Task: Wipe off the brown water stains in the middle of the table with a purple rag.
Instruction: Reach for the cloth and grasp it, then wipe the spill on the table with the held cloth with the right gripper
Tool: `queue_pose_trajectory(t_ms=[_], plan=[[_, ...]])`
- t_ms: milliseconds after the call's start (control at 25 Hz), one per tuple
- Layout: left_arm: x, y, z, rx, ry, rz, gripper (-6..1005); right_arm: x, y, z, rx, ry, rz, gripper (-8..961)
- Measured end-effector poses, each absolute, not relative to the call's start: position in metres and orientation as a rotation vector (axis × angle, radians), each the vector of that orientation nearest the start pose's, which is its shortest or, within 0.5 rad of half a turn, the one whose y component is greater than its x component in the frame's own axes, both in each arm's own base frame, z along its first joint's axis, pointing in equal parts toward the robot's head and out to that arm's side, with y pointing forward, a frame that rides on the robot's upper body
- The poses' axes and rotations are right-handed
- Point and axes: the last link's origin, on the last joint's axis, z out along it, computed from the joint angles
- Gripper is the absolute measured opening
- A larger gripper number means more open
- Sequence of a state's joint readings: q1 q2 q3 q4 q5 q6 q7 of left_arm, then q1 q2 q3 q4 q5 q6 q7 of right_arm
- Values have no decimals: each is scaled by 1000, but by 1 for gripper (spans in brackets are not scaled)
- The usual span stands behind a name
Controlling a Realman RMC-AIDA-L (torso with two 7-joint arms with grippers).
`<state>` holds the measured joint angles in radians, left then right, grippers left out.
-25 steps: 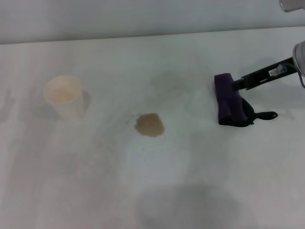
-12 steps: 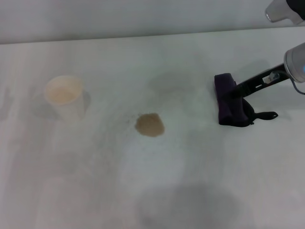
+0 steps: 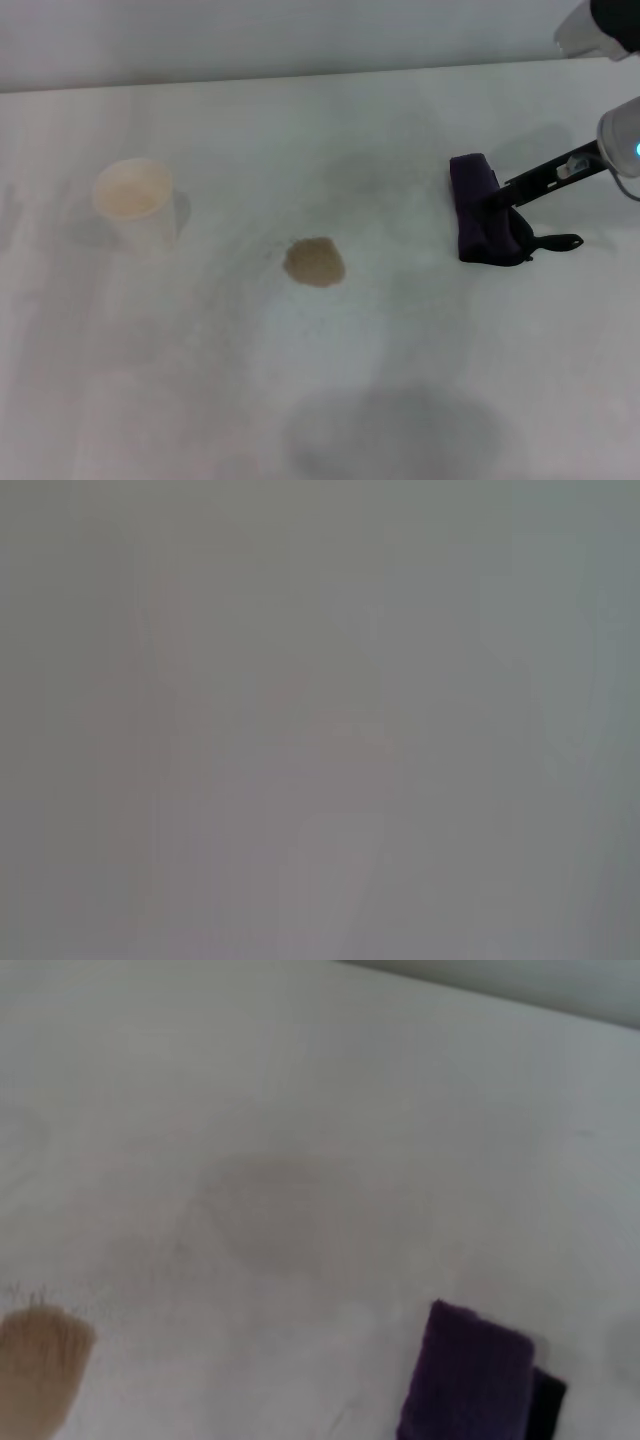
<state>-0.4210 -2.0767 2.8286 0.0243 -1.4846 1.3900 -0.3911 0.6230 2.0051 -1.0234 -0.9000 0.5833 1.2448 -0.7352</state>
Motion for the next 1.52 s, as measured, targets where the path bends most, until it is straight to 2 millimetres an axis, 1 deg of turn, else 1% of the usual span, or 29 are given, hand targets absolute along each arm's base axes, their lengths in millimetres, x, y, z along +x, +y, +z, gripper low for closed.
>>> queue_pose_trajectory(t_ms=[40,200,360,560,680,800,1000,1200,1360,1520], plan=[[-347,309,25,-1411,-597,-897,892,286,390,29,-2301,1278,-222,818],[-347,309,25,-1410,-599,-896,892,287,391,21,-2310,1294,-231,847],[-347,309,25,-1410,-598,-895,892,286,393,19,-2310,1285,-238,876],[-347,309,26,-1410,-598,-895,892,287,394,20,-2297,1293,-237,848],[-347,309,26,-1410,-598,-895,892,288,394,20,-2293,1301,-238,731],[-348,309,27,-1398,-601,-894,892,290,393,18,-2300,1302,-276,613],[-351,308,28,-1389,-605,-888,892,290,395,17,-2292,1287,-339,358],[-352,307,29,-1388,-607,-885,892,284,399,20,-2295,1263,-330,152],[-352,306,28,-1390,-608,-884,892,281,400,21,-2302,1242,-321,114],[-352,306,27,-1391,-609,-883,892,269,401,17,-2363,1183,-301,95]])
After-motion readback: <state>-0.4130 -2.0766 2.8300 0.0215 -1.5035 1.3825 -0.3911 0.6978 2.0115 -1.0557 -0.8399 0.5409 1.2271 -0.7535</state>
